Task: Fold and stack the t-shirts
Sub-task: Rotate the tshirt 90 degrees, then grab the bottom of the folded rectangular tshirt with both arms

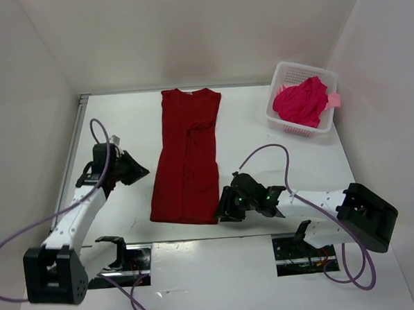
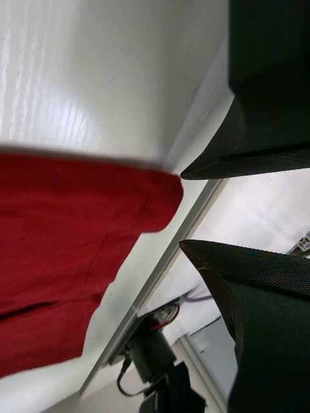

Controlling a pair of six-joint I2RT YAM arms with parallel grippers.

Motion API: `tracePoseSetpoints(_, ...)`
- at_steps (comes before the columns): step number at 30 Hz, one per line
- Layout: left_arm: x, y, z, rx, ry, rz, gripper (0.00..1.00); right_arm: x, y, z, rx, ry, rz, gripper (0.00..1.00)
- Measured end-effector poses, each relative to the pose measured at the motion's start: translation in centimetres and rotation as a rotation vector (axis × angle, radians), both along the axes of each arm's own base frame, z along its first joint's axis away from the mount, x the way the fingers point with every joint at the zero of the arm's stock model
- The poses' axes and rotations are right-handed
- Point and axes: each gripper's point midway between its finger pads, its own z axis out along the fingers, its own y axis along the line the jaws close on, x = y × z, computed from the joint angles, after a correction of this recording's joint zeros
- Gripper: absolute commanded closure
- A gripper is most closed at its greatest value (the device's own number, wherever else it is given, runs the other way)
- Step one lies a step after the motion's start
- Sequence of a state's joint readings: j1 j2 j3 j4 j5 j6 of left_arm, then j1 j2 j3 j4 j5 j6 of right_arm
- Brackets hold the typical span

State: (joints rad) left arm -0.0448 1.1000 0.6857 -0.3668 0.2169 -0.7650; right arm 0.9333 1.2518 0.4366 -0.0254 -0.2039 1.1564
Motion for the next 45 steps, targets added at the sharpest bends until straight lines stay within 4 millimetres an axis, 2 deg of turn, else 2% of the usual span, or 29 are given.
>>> tracePoseSetpoints(2, -0.3, -0.8, 2.6, -0.049, -0.113, -0.031, 0.84, 0.3, 0.3, 0.3, 0.018, -0.006, -0.012, 0.52)
tracePoseSetpoints(4, -0.9, -1.8, 5.0, -0.088, -0.228, -0.083, 0.88, 0.5, 0.6, 0.6, 0.032, -0.005, -0.023, 0.52)
tracePoseSetpoints(5, -1.4, -2.2, 6.2, -0.101, -0.284, -0.109, 0.86, 0.5, 0.6, 0.6, 0.035, -0.002, -0.028, 0.52)
tracePoseSetpoints(7, -2.2, -3.0, 7.4, -0.115, -0.356, -0.144, 0.81, 0.5, 0.7, 0.6, 0.04, 0.008, -0.04, 0.54)
tracePoseSetpoints(9, -2.8, -3.6, 7.3, -0.128, -0.37, -0.169, 0.75, 0.5, 0.7, 0.3, 0.035, 0.015, -0.047, 0.57)
tracePoseSetpoints(12, -3.0, -3.9, 4.5, -0.147, -0.27, -0.164, 0.64, 0.4, 0.4, -1.1, -0.006, 0.04, -0.053, 0.6)
tracePoseSetpoints(13, -3.2, -3.9, 3.2, -0.145, -0.223, -0.155, 0.52, 0.4, 0.2, -1.6, -0.022, 0.05, -0.053, 0.61)
tracePoseSetpoints(15, -3.9, -3.6, 0.3, -0.135, -0.103, -0.123, 0.46, 0.2, 0.3, -2.2, -0.033, 0.072, -0.054, 0.63)
tracePoseSetpoints(16, -4.3, -3.5, -0.7, -0.125, -0.059, -0.109, 0.36, 0.4, 0.5, -2.2, -0.035, 0.068, -0.053, 0.65)
tracePoseSetpoints(17, -4.7, -3.4, -1.4, -0.113, -0.021, -0.09, 0.3, 0.5, 0.6, -2.2, -0.038, 0.068, -0.052, 0.75)
tracePoseSetpoints(19, -5.1, -3.3, -2.1, -0.09, 0.014, -0.075, 0.22, 0.8, 0.7, -2.5, -0.052, 0.061, -0.052, 0.84)
tracePoseSetpoints(20, -5.3, -3.4, -2.4, -0.083, 0.031, -0.068, 0.14, 1.0, 0.7, -2.6, -0.06, 0.059, -0.057, 0.91)
tracePoseSetpoints(22, -5.8, -3.6, -3.1, -0.059, 0.062, -0.068, 0.02, 1.4, 0.4, -2.8, -0.08, 0.047, -0.074, 0.93)
tracePoseSetpoints(23, -6.0, -3.7, -3.6, -0.049, 0.083, -0.069, 0.0, 1.6, 0.0, -2.7, -0.091, 0.045, -0.085, 0.94)
tracePoseSetpoints(25, -6.8, -4.4, -4.5, -0.021, 0.129, -0.093, 0.0, 2.4, -1.4, -2.0, -0.103, 0.026, -0.125, 0.94)
tracePoseSetpoints(28, -8.3, -5.8, -6.0, 0.02, 0.203, -0.164, 0.02, 4.3, -4.1, 0.3, -0.054, -0.043, -0.216, 0.94)
tracePoseSetpoints(29, -8.8, -6.1, -6.4, 0.03, 0.228, -0.18, 0.12, 4.7, -5.1, 0.8, -0.041, -0.064, -0.246, 0.94)
tracePoseSetpoints(30, -9.4, -6.4, -6.8, 0.039, 0.252, -0.194, 0.35, 4.7, -5.9, 0.9, -0.032, -0.079, -0.265, 0.94)
tracePoseSetpoints(32, -10.0, -6.8, -7.0, 0.04, 0.278, -0.199, 0.5, 3.6, -6.9, 0.2, -0.037, -0.065, -0.263, 0.94)
tracePoseSetpoints(33, -10.2, -6.8, -7.0, 0.036, 0.284, -0.195, 0.52, 2.9, -7.3, -0.5, -0.05, -0.044, -0.259, 0.94)
tracePoseSetpoints(36, -10.8, -7.0, -7.2, 0.012, 0.289, -0.191, 0.55, 1.5, -8.3, -1.8, -0.079, 0.001, -0.255, 0.94)
tracePoseSetpoints(39, -12.5, -7.0, -8.0, -0.022, 0.311, -0.2, 0.57, 1.3, -8.3, -1.8, -0.077, 0.008, -0.253, 0.94)
tracePoseSetpoints(42, -13.9, -7.1, -8.9, -0.048, 0.355, -0.211, 0.45, 1.1, -8.3, -2.2, -0.088, 0.023, -0.247, 0.9)
tracePoseSetpoints(44, -13.9, -7.7, -8.6, -0.082, 0.348, -0.225, 0.43, 0.9, -8.4, -2.8, -0.107, 0.041, -0.237, 0.86)
tracePoseSetpoints(45, -13.9, -7.9, -8.4, -0.093, 0.345, -0.228, 0.43, 0.8, -8.3, -2.9, -0.113, 0.052, -0.23, 0.8)
